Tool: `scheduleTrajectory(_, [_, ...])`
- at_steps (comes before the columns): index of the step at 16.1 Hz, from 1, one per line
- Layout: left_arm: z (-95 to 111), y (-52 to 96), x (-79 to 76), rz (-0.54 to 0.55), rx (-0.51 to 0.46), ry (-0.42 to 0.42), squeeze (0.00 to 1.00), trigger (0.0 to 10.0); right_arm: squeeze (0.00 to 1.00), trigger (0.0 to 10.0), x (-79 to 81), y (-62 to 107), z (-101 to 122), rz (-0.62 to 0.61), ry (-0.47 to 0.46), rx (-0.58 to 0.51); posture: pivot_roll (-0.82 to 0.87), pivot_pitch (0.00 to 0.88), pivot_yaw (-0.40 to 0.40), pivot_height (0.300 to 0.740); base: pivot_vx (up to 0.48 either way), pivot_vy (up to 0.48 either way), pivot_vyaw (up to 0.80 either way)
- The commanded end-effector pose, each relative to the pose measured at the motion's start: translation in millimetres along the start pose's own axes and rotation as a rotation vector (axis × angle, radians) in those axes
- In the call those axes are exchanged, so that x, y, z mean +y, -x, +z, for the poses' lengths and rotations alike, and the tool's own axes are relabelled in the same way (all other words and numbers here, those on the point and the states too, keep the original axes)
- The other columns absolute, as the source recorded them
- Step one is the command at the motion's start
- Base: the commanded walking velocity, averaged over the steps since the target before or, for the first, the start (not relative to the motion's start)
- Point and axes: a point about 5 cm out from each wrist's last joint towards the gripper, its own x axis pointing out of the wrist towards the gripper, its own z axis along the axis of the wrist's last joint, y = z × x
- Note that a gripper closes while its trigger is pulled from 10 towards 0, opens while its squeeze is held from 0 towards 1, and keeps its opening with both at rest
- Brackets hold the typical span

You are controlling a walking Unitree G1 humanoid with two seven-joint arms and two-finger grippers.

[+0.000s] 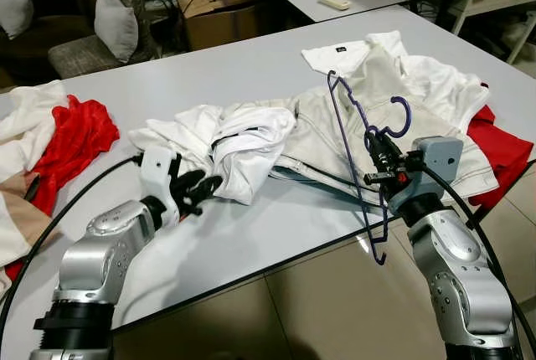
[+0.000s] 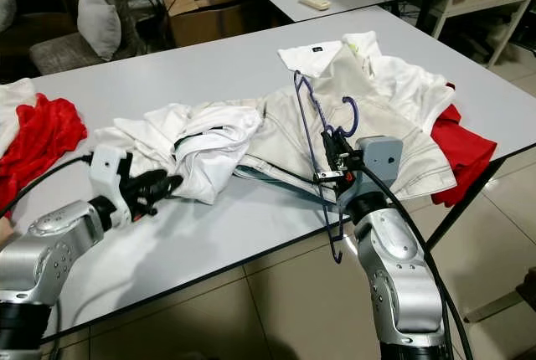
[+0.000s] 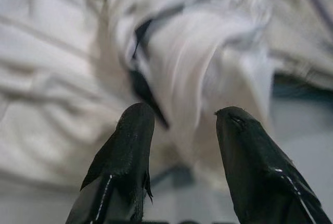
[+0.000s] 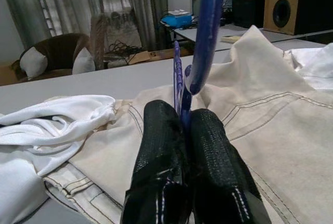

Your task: Hang hanger

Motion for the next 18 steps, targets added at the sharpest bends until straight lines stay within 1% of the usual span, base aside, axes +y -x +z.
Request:
scheduleTrajectory(1, [2.8, 1.1, 3.7, 0.005, -0.028, 0.026, 0.00, 10.0, 0.00, 10.0, 3.2, -1.0, 3.4, 0.011, -0.002, -0.021, -0.06, 0.000, 0.101, 0.740, 0.000, 0.000, 0.00])
scheduleTrajectory(2, [-2.7, -1.2, 1.3, -0.020, -0.004, 0.026, 0.00, 10.0, 0.00, 10.0, 3.3, -0.9, 3.4, 0.009, -0.002, -0.023, -0.06, 0.000, 0.104, 0.740, 0.000, 0.000, 0.00])
scheduleTrajectory(3, [-8.3, -2.6, 2.6, -0.004, 0.036, 0.006, 0.00, 10.0, 0.00, 10.0, 3.4, -1.0, 3.5, 0.009, -0.002, -0.024, -0.07, 0.000, 0.106, 0.740, 0.000, 0.000, 0.00])
scheduleTrajectory(4, [-13.3, -3.7, 5.3, 0.028, 0.074, -0.032, 0.00, 10.0, 0.00, 10.0, 3.6, -1.1, 3.6, 0.009, -0.002, -0.026, -0.07, 0.000, 0.107, 0.740, 0.000, 0.000, 0.00])
scheduleTrajectory(5, [-16.8, -5.0, 7.4, 0.049, 0.092, -0.055, 0.00, 10.0, 0.00, 10.0, 3.8, -1.3, 3.6, 0.008, -0.002, -0.027, -0.06, 0.000, 0.106, 0.740, 0.000, 0.000, 0.00])
scheduleTrajectory(7, [-19.0, -6.2, 8.7, 0.060, 0.107, -0.074, 0.00, 10.0, 0.00, 10.0, 4.1, -1.6, 3.7, 0.009, -0.003, -0.029, -0.06, 0.000, 0.108, 0.740, 0.000, 0.000, 0.00])
scheduleTrajectory(8, [-19.4, -6.7, 8.5, 0.060, 0.109, -0.079, 0.00, 6.7, 0.00, 10.0, 4.2, -1.7, 3.8, 0.009, -0.004, -0.030, -0.06, 0.000, 0.108, 0.740, 0.000, 0.000, 0.00])
scheduleTrajectory(9, [-19.2, -7.3, 7.6, 0.053, 0.103, -0.073, 0.00, 4.2, 0.00, 10.0, 4.2, -1.8, 3.8, 0.009, -0.004, -0.031, -0.06, 0.000, 0.108, 0.740, 0.000, 0.000, 0.00])
scheduleTrajectory(10, [-17.5, -8.7, 4.4, 0.031, 0.084, -0.051, 0.00, 0.5, 0.00, 10.0, 4.2, -1.8, 3.7, 0.008, -0.006, -0.032, -0.06, 0.000, 0.109, 0.740, 0.000, 0.000, 0.00])
scheduleTrajectory(11, [-16.9, -9.4, 3.4, 0.022, 0.076, -0.047, 0.00, 0.0, 0.00, 10.0, 4.2, -1.9, 3.6, 0.008, -0.006, -0.032, -0.06, 0.000, 0.109, 0.740, 0.000, 0.000, 0.00])
scheduleTrajectory(13, [-16.8, -10.7, 0.8, 0.001, 0.067, -0.047, 0.00, 0.0, 0.00, 10.0, 3.7, -1.7, 3.2, 0.006, -0.006, -0.031, -0.06, 0.000, 0.109, 0.740, 0.000, 0.000, 0.00])
scheduleTrajectory(18, [-19.0, -10.6, 0.0, -0.001, 0.075, -0.066, 0.00, 0.0, 0.00, 10.0, 3.4, -1.4, 2.8, 0.006, -0.004, -0.031, -0.06, 0.000, 0.111, 0.740, 0.000, 0.000, 0.00])
